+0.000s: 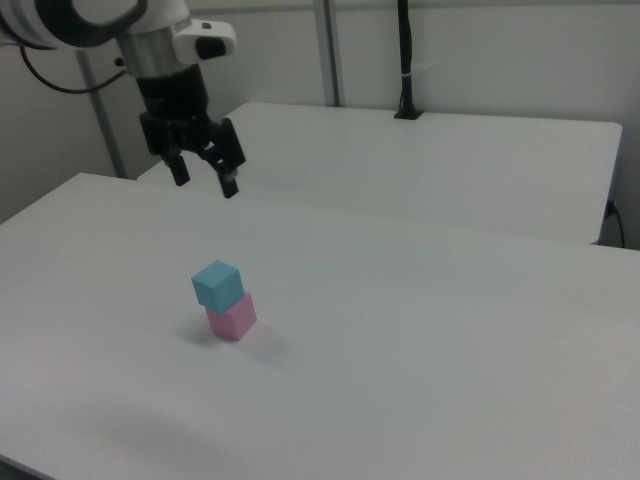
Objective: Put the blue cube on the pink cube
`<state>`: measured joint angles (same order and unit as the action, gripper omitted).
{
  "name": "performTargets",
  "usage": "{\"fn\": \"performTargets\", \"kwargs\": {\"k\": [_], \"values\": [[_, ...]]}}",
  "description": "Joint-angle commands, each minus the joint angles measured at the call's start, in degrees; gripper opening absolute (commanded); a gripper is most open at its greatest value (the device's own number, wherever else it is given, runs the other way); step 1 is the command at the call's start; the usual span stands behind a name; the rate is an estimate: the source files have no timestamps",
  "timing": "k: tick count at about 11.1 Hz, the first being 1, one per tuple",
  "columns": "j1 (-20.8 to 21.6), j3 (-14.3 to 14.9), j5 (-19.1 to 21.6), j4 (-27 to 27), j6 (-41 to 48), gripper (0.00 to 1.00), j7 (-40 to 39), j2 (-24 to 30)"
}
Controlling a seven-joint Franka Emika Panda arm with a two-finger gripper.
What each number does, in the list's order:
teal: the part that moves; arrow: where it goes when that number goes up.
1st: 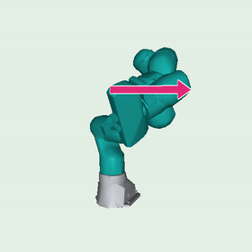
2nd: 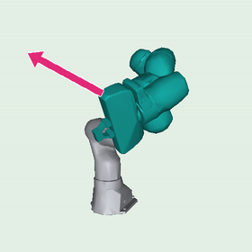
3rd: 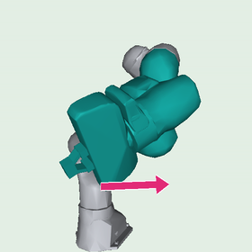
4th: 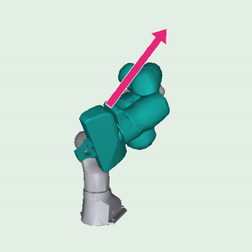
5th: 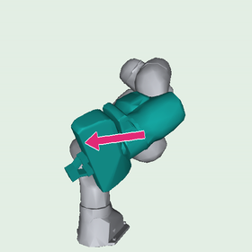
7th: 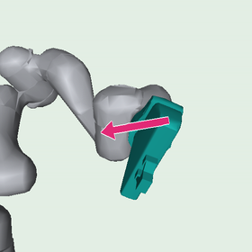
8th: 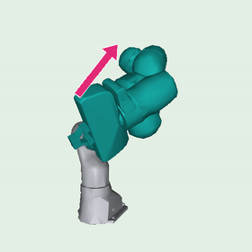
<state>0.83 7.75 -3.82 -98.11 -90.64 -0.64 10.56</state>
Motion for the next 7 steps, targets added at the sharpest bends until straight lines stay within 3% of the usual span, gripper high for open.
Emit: {"fn": "performTargets", "kwargs": {"k": [1, 2, 7], "values": [[-3.8, -0.3, -0.3, 1.1, -4.4, 1.00, -8.2, -2.3], [-4.2, -0.3, 0.0, 3.7, -3.9, 1.00, -8.1, -4.5], [-3.8, -1.0, 0.0, 4.3, -3.7, 1.00, -2.5, -5.5]]}}
